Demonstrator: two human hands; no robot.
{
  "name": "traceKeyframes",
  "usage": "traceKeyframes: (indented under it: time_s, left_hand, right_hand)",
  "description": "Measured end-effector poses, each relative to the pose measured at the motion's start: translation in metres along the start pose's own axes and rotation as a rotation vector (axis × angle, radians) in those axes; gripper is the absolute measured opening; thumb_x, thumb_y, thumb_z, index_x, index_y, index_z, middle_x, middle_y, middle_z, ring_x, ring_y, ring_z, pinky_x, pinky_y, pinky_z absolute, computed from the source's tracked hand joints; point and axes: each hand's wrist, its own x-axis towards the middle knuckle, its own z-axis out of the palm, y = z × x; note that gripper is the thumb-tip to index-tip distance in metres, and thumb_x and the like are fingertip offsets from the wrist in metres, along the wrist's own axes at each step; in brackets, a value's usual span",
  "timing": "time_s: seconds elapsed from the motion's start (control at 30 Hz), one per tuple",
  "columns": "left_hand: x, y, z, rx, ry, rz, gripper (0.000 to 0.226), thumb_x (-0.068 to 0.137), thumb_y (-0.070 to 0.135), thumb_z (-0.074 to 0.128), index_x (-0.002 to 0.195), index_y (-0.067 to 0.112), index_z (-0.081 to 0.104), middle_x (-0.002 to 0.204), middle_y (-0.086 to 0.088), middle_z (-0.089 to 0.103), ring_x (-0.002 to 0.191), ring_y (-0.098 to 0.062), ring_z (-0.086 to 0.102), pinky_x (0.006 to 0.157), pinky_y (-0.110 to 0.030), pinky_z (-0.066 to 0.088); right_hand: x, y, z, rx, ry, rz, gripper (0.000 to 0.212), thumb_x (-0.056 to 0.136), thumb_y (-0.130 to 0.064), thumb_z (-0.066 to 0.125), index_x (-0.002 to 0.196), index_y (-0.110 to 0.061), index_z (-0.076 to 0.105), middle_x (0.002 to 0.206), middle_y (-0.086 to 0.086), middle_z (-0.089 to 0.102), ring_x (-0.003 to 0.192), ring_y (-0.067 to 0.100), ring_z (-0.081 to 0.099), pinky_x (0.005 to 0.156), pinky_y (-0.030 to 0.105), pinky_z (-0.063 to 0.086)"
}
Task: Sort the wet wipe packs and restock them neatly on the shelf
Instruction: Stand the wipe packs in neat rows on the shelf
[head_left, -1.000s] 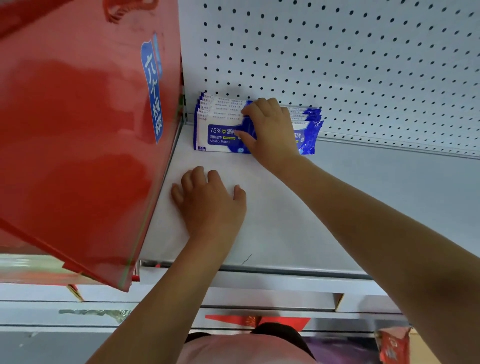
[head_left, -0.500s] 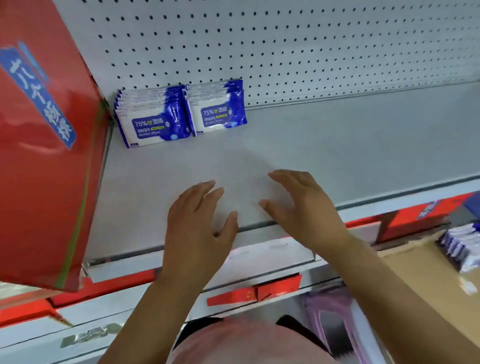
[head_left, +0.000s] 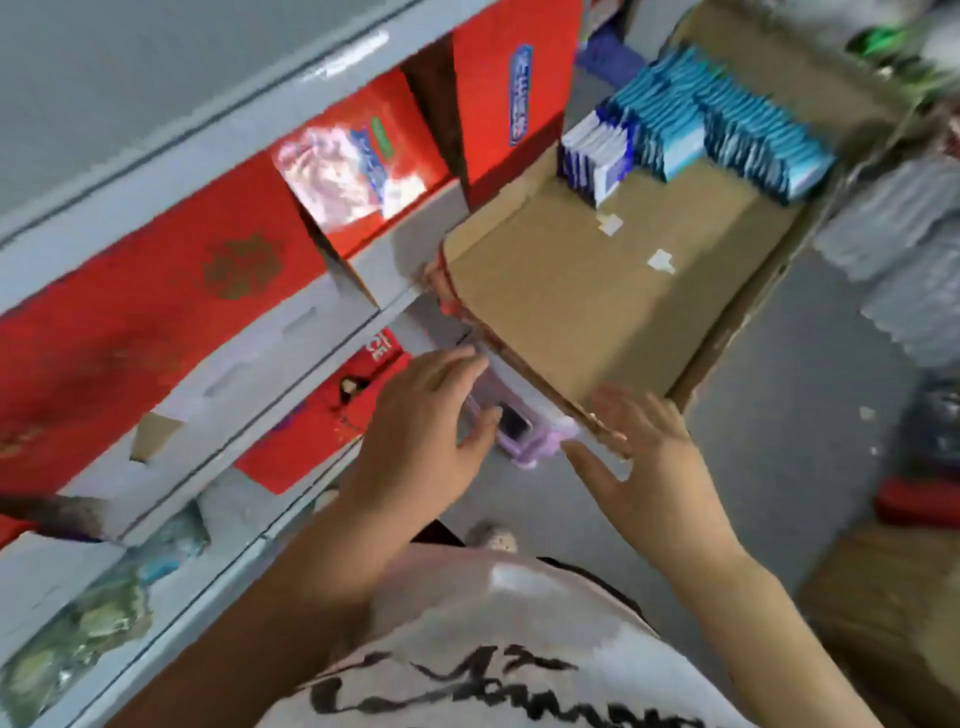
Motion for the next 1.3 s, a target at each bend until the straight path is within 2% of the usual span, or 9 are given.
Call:
traceKeyframes:
  time_s: [0.17,0.47,0.63,0.77,0.87,0.93,1.07,1.17,1.3]
  left_hand:
    - [0.024,0.043,0.033,0.002,-0.186,0.072,0.051,0.091,0.035,0.062,0.133,0.006,0.063,0.134,-0.009,0.065,0.123,-0.030,0.060,0.104,-0.044,0.049]
    - [0.120,0.075,0.081,0.088,-0.321,0.201,0.048,0.091,0.022,0.073,0.134,0.004,0.064,0.137,-0.014,0.063,0.126,-0.035,0.058,0.106,-0.048,0.047]
    - [0.167,0.117,0.121,0.163,-0.432,0.270,0.051,0.091,0.032,0.063,0.134,0.005,0.064,0.140,-0.014,0.062,0.126,-0.037,0.059,0.105,-0.049,0.048]
    - [0.192,0.156,0.165,0.186,-0.474,0.247,0.050,0.093,0.027,0.069,0.138,0.006,0.061,0.144,-0.013,0.060,0.131,-0.035,0.056,0.110,-0.047,0.045]
    - [0.211,0.183,0.209,0.233,-0.468,0.132,0.054,0.097,0.033,0.064,0.144,0.008,0.055,0.149,-0.011,0.055,0.137,-0.033,0.050,0.115,-0.046,0.040]
    - [0.217,0.200,0.229,0.240,-0.456,-0.006,0.056,0.100,0.037,0.059,0.148,0.010,0.050,0.151,-0.010,0.052,0.140,-0.031,0.045,0.116,-0.045,0.037]
    - [0.217,0.243,0.276,0.157,-0.393,-0.328,0.056,0.099,0.039,0.059,0.148,0.012,0.050,0.146,-0.012,0.056,0.134,-0.034,0.049,0.108,-0.046,0.042]
    - [0.205,0.263,0.297,0.111,-0.395,-0.465,0.058,0.098,0.039,0.061,0.147,0.012,0.050,0.140,-0.015,0.060,0.128,-0.036,0.054,0.103,-0.043,0.045]
    - [0.200,0.268,0.301,0.149,-0.359,-0.562,0.047,0.097,0.042,0.059,0.126,0.005,0.061,0.117,-0.018,0.067,0.108,-0.041,0.062,0.089,-0.045,0.050]
  right_hand:
    - [-0.052,0.057,-0.025,0.012,0.005,0.264,0.037,0.089,-0.037,0.072,0.124,-0.032,0.062,0.129,-0.009,0.060,0.122,0.014,0.049,0.096,0.028,0.041]
    - [-0.020,0.117,-0.046,-0.036,0.060,0.487,0.046,0.094,-0.039,0.066,0.134,-0.020,0.058,0.139,-0.004,0.056,0.129,0.020,0.044,0.100,0.042,0.047]
    - [-0.008,0.155,-0.067,-0.003,0.067,0.586,0.048,0.095,-0.041,0.064,0.138,-0.021,0.055,0.141,-0.006,0.054,0.132,0.018,0.043,0.103,0.040,0.047]
    - [-0.006,0.209,-0.094,0.033,0.028,0.628,0.047,0.095,-0.039,0.063,0.139,-0.022,0.054,0.141,-0.007,0.054,0.132,0.016,0.042,0.104,0.040,0.046]
    - [0.006,0.269,-0.122,0.044,-0.046,0.567,0.046,0.096,-0.038,0.063,0.137,-0.019,0.056,0.140,-0.005,0.055,0.130,0.017,0.042,0.102,0.033,0.044]
    - [0.017,0.302,-0.143,0.014,-0.096,0.504,0.045,0.096,-0.039,0.062,0.136,-0.018,0.057,0.139,-0.004,0.056,0.129,0.018,0.044,0.101,0.035,0.046]
    - [0.048,0.373,-0.194,-0.111,-0.288,0.328,0.045,0.098,-0.040,0.059,0.137,-0.017,0.056,0.138,0.000,0.056,0.130,0.023,0.044,0.102,0.041,0.044]
    - [0.077,0.404,-0.216,-0.199,-0.425,0.192,0.046,0.099,-0.037,0.057,0.140,-0.018,0.053,0.142,0.002,0.053,0.134,0.024,0.041,0.106,0.039,0.040]
    - [0.125,0.415,-0.217,-0.170,-0.472,0.046,0.044,0.099,-0.035,0.058,0.139,-0.018,0.053,0.142,0.001,0.052,0.134,0.022,0.042,0.104,0.038,0.042]
